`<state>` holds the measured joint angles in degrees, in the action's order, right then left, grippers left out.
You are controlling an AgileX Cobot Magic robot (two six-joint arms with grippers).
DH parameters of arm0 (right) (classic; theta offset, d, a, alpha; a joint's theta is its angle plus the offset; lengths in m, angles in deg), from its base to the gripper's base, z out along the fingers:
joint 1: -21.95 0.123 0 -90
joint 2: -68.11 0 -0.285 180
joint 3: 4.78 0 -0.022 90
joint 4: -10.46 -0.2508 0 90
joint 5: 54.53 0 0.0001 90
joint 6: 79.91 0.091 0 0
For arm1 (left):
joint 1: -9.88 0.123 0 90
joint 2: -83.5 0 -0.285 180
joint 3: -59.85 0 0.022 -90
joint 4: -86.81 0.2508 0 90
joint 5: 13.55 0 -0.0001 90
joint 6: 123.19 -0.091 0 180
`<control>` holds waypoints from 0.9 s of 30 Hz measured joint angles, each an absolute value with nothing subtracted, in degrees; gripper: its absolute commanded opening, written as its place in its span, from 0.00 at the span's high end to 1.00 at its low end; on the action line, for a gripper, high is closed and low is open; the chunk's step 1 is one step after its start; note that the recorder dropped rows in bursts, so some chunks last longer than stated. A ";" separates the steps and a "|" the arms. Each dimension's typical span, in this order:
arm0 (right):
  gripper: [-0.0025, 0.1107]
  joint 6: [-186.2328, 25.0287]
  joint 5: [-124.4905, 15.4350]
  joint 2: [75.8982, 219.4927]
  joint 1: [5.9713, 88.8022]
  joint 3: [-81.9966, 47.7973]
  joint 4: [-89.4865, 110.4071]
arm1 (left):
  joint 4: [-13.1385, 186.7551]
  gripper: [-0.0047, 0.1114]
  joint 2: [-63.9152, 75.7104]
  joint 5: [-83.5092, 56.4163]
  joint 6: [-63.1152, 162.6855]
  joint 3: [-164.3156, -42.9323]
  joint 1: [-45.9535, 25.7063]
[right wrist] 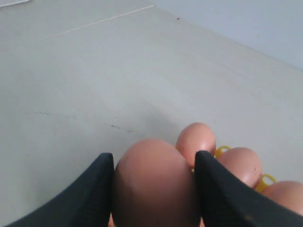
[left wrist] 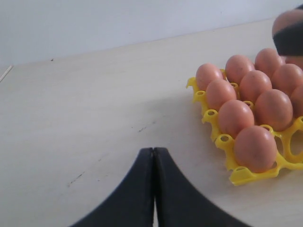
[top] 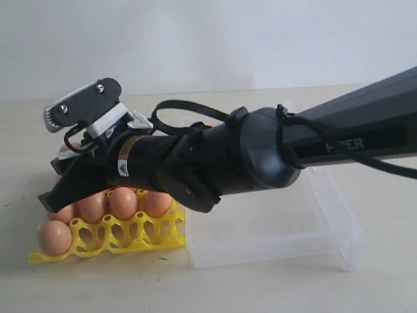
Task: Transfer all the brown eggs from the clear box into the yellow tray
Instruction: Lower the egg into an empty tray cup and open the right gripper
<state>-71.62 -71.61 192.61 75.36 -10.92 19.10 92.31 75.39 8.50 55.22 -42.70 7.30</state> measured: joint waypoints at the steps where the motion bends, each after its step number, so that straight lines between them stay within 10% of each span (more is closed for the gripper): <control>1: 0.98 -72.33 -72.41 192.87 75.36 -12.13 18.74 | 92.31 0.96 75.39 8.50 55.22 -42.70 7.30; 27: 0.98 -75.57 -81.14 196.86 75.36 -15.74 30.34 | 92.31 0.96 75.39 8.50 55.22 -42.70 7.30</control>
